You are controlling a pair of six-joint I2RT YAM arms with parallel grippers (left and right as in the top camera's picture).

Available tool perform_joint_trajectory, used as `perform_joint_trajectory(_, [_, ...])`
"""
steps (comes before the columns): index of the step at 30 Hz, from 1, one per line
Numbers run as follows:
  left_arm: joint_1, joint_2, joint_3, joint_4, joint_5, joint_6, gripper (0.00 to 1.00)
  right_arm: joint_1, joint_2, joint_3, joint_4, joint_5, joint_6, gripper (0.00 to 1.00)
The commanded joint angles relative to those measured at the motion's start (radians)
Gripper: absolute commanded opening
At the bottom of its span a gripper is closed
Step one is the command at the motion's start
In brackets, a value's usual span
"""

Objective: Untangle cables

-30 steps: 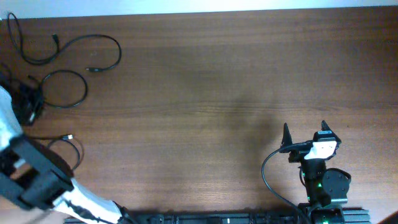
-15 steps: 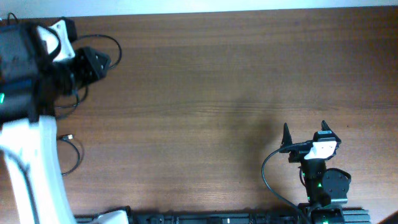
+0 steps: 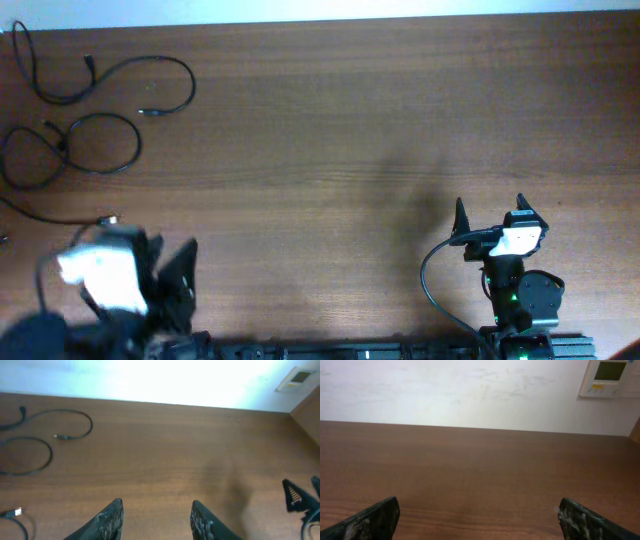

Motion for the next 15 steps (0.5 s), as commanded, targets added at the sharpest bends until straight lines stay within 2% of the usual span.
perform_joint_trajectory(1, [-0.015, -0.143, -0.161, 0.034, 0.127, 0.066, 0.58, -0.004, -0.007, -0.007, -0.003, 0.005, -0.003, 0.98])
perform_joint_trajectory(4, [-0.086, -0.122, -0.227, 0.042, 0.148, 0.091, 0.59, -0.004, -0.007, -0.007, -0.003, 0.005, -0.003, 0.98])
perform_joint_trajectory(6, [-0.222, -0.069, -0.254, 0.043, 0.148, 0.137, 0.58, -0.004, -0.007, -0.007, -0.003, 0.005, -0.003, 0.98])
perform_joint_trajectory(9, [-0.364, -0.011, -0.254, 0.048, 0.133, 0.136, 0.6, -0.003, -0.007, -0.007, -0.003, 0.005, -0.003, 0.98])
perform_joint_trajectory(10, [-0.392, 0.005, -0.254, 0.048, 0.116, 0.136, 0.68, -0.004, -0.007, -0.007, -0.003, 0.005, -0.003, 0.98])
perform_joint_trajectory(11, [-0.397, 0.01, -0.254, 0.049, 0.093, 0.136, 0.99, -0.004, -0.007, -0.007, -0.003, 0.005, -0.003, 0.98])
perform_joint_trajectory(15, [-0.397, 0.012, -0.254, 0.048, 0.04, 0.129, 0.99, -0.004, -0.007, -0.007, -0.003, 0.005, -0.003, 0.98])
